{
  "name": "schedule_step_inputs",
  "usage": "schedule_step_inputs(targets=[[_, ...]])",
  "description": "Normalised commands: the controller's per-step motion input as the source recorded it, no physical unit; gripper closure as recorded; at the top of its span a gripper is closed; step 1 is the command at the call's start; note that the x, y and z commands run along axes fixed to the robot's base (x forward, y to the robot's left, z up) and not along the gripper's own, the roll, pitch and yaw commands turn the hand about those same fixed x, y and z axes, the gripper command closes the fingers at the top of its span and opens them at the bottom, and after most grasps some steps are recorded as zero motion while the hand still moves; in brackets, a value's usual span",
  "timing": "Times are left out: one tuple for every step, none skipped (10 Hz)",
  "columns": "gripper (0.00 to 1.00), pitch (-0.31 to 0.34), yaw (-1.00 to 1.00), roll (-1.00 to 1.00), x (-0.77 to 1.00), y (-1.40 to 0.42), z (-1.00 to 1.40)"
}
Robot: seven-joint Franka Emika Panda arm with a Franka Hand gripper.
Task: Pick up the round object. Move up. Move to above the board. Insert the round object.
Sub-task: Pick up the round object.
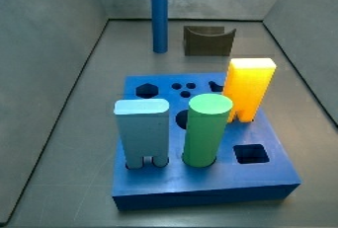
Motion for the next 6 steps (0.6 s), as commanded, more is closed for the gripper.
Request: schedule_step_inputs(targets=[[0.0, 0.0, 0.0, -0.03, 0.0, -0.24, -0.05], [0.0, 0.0, 0.0, 0.0, 0.0, -0.34, -0.06], [0.0, -0.033, 0.05, 0.0, 0.0, -0.46, -0.11], [0.0, -0.083, 0.08, 0.0, 0.0, -0.43, -0.19], [0.0, -0.119, 0.09, -0.05, 0.0, -0.35, -0.27], [0.0, -0.131, 0.09, -0.08, -0.01, -0.24, -0.28]])
